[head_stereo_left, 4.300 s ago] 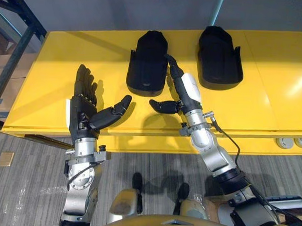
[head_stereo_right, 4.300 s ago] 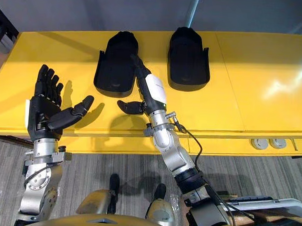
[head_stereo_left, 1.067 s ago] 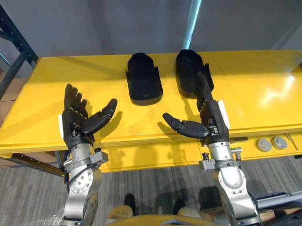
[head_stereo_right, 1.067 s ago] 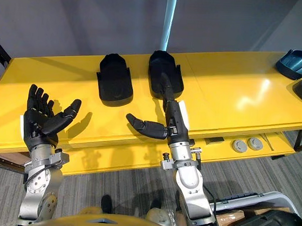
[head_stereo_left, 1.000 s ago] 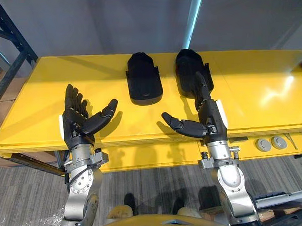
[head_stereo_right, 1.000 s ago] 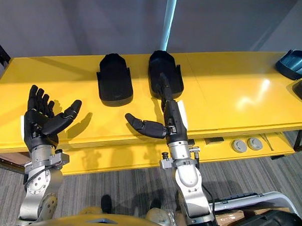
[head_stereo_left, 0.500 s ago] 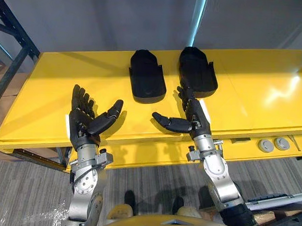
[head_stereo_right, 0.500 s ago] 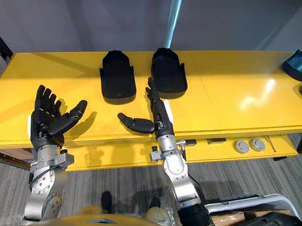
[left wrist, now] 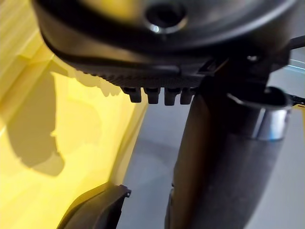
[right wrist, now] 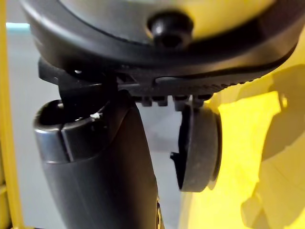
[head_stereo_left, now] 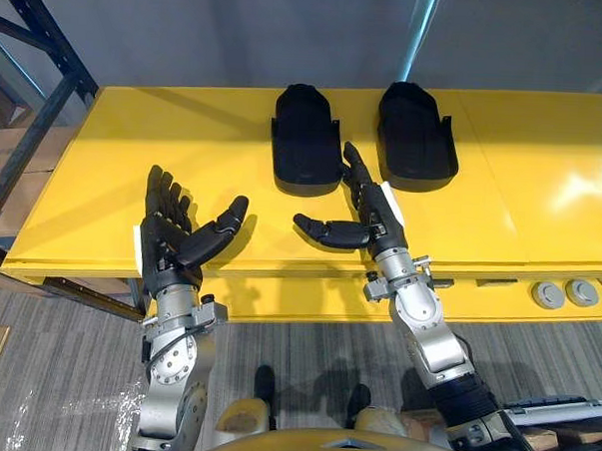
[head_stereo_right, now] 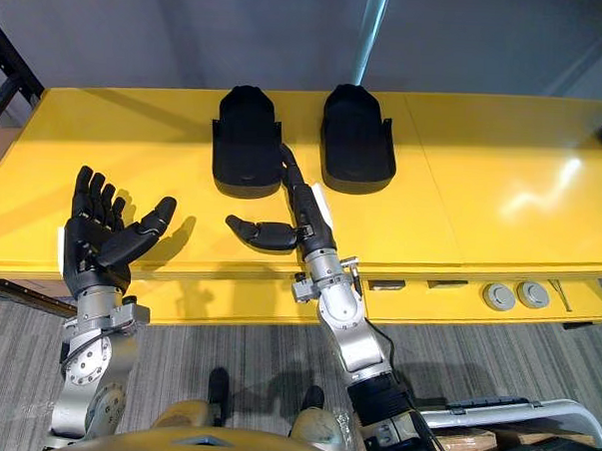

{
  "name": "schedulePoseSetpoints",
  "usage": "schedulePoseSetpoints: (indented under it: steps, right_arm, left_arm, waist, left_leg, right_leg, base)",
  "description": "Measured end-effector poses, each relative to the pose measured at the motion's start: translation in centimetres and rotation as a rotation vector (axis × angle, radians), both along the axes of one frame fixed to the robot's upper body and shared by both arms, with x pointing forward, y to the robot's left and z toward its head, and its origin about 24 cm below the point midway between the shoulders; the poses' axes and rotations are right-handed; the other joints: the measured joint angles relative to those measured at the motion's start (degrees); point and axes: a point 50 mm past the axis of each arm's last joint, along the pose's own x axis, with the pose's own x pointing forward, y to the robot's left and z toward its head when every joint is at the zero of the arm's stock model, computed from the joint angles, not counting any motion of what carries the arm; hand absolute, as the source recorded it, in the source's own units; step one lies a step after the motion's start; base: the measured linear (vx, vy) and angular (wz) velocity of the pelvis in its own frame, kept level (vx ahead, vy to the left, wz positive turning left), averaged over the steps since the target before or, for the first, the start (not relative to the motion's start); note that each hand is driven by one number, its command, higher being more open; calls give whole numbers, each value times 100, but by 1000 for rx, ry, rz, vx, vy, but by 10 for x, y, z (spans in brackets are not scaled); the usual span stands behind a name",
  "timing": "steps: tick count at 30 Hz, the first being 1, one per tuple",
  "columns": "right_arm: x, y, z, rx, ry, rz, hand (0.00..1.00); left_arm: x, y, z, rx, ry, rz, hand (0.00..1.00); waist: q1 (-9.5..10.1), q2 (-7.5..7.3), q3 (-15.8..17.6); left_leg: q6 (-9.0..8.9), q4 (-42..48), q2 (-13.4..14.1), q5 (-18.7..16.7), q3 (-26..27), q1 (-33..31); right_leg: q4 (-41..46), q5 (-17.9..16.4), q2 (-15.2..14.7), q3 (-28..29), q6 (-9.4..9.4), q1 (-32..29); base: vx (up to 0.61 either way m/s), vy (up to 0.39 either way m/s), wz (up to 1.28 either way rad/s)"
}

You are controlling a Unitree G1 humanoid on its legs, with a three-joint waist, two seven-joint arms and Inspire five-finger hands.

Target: Walk over and take three plastic housings, then place them on the shelf

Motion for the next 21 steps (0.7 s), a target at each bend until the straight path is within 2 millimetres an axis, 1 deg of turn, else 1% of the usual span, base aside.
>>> schedulePoseSetpoints:
  steps: [4, 8, 16, 18, 19, 21]
  right_arm:
    - [1, 1, -1, -6, 5, 9, 100]
    - [7, 2, 1, -16, 2, 17, 100]
    - [8, 3, 2, -26, -4, 14, 100]
    - [8, 1, 3, -43, -17, -14, 100]
    - [8, 1, 4, -62, -29, -25, 100]
    - [5, -4, 14, -98, -88, -44, 100]
  left_arm:
    - [0, 0, 0, 2, -2, -6, 100]
    - [0, -1, 0, 3, -3, -10, 100]
    - [0, -1, 0, 4, -4, -13, 100]
    - [0, -1, 0, 5, -3, -15, 100]
    - [0, -1, 0, 6, -3, -15, 100]
    - [0, -1, 0, 6, -1, -15, 100]
  waist:
    - [38, 16, 16]
    - [37, 14, 19]
    - [42, 12, 22]
    - [39, 10, 23]
    - [36, 10, 23]
    - [31, -2, 39]
  left_leg:
    - [4, 1, -5, 6, -13, 0]
    - [24, 0, -21, 21, -32, 9]
    - [23, 0, -19, 22, -33, 13]
    - [23, 0, -17, 21, -22, 21]
    - [22, 1, -16, 21, -17, 23]
    - [15, 1, -16, 15, -7, 24]
  right_leg:
    - [12, -7, -35, -14, -7, 0]
    - [92, -50, -60, -19, 1, -15]
    - [93, -51, -62, -20, 0, -14]
    - [93, -51, -60, -14, 0, -12]
    - [93, -51, -60, -11, 0, -12]
    - [93, -50, -57, -5, 1, -13]
  base:
    - [0, 0, 0]
    - [0, 0, 0]
    - [0, 0, 0]
    - [0, 0, 0]
    - [0, 0, 0]
    - [0, 0, 0]
